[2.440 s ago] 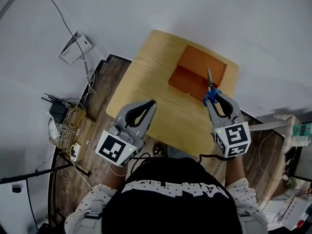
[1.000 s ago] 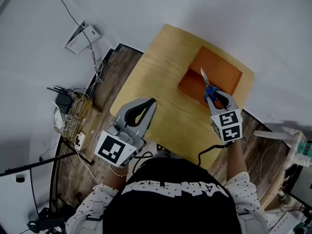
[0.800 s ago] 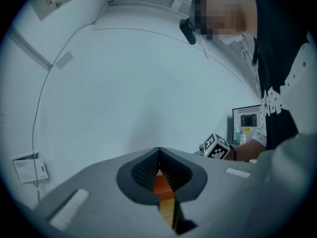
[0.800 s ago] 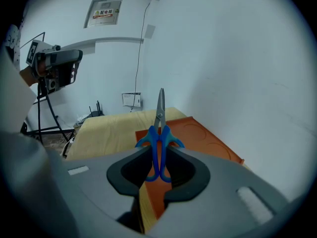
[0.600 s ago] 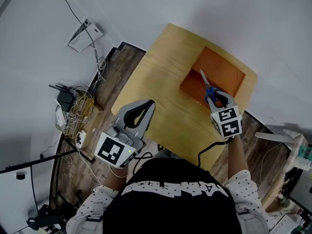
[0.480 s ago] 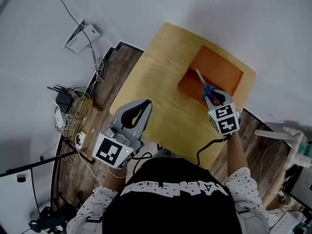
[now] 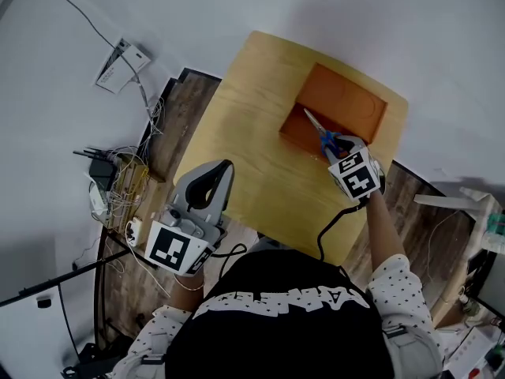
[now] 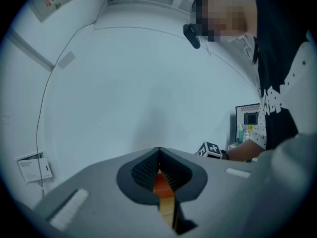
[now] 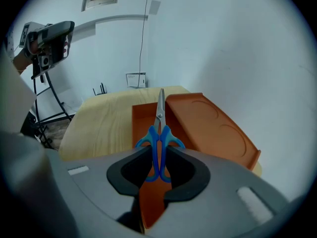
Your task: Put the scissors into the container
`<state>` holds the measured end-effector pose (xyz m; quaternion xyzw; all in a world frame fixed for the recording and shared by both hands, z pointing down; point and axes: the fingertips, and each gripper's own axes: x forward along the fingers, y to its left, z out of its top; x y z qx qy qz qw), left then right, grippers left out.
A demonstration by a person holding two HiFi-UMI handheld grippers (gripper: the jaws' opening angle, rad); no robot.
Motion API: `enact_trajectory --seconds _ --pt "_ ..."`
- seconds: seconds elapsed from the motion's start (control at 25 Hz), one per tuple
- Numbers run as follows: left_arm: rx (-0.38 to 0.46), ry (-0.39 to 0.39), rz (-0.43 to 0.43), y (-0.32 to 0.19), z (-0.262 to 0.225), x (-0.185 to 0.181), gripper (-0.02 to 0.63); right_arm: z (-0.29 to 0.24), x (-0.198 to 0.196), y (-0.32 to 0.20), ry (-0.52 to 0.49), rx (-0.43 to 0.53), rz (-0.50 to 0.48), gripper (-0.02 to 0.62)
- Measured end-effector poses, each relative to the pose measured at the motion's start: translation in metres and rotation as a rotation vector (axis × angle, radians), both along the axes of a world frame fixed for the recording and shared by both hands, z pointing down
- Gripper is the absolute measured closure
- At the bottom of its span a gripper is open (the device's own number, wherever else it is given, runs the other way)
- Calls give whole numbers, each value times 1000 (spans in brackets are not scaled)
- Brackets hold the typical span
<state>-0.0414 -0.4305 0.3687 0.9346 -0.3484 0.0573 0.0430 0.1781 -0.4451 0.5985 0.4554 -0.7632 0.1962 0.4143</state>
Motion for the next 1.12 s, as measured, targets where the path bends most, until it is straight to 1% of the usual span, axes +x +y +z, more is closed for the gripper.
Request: enact_trajectory --seconds 0.28,0.56,0.76,0.96,1.12 --pt "-4 -6 -6 -2 2 0 604 21 0 -2 45 -74 -50 492" --pt "-7 -11 -12 -4 2 -2 604 30 -2 -4 57 -98 -78 491" --pt "-5 -13 -22 -6 1 -5 604 35 0 -5 97 -128 -105 491" --pt "-10 -11 -37 -6 2 -9 604 44 1 -8 170 -158 -159 491" --pt "-14 -5 -50 -6 3 -14 604 50 0 -10 187 -181 -175 491"
